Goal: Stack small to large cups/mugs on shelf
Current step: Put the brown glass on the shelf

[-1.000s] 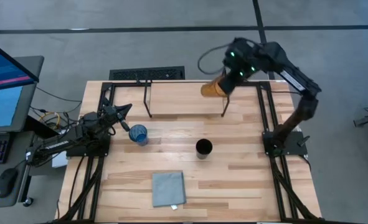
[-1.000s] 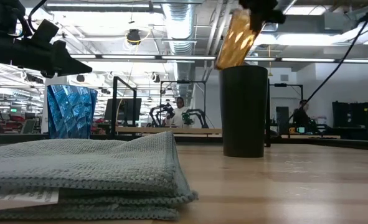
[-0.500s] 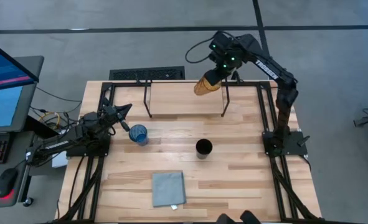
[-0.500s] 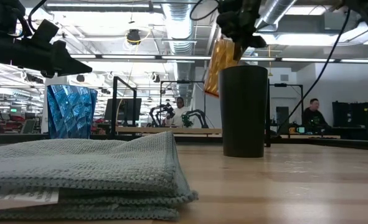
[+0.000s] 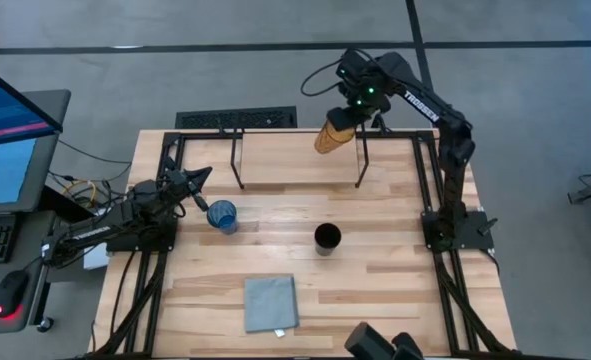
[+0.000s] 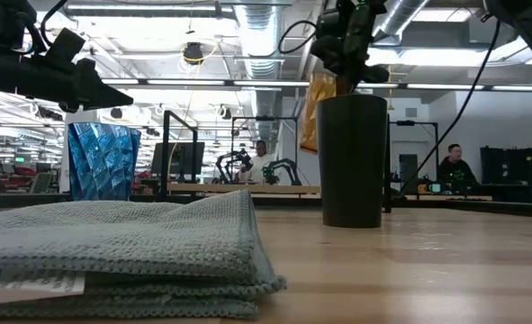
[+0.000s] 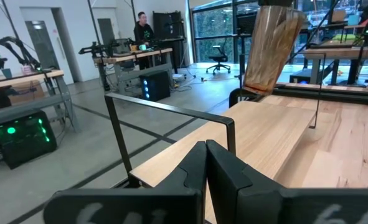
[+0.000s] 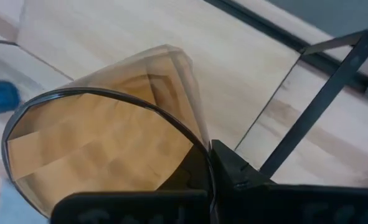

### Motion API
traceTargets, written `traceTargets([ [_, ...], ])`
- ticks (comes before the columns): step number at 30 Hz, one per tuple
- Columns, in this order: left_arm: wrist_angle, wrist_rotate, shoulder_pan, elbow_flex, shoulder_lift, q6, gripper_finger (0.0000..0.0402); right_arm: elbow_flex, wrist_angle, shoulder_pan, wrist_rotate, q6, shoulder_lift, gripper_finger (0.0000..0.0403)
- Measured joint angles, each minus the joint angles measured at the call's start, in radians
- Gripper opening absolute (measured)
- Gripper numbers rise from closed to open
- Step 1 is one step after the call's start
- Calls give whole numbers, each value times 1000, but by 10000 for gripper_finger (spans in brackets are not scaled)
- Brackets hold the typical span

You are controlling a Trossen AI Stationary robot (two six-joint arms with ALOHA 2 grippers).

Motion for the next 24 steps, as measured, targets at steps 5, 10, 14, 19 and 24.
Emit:
traceTargets([
  [5, 0, 0, 0, 0, 0, 0, 0, 0, 0, -9, -11, 22, 0, 11],
  [10, 0, 0, 0, 0, 0, -10, 0, 0, 0, -7, -11, 40, 0, 11],
  [14, 0, 1, 0, 0, 0, -38, 0, -1, 0, -2, -8, 51, -1, 11],
  [19, 0, 1, 0, 0, 0, -39, 0, -61, 0, 11, 32, 65, -3, 11],
  [24, 0, 1, 0, 0, 0, -42, 0, -137, 0, 21, 31, 67, -3, 11],
])
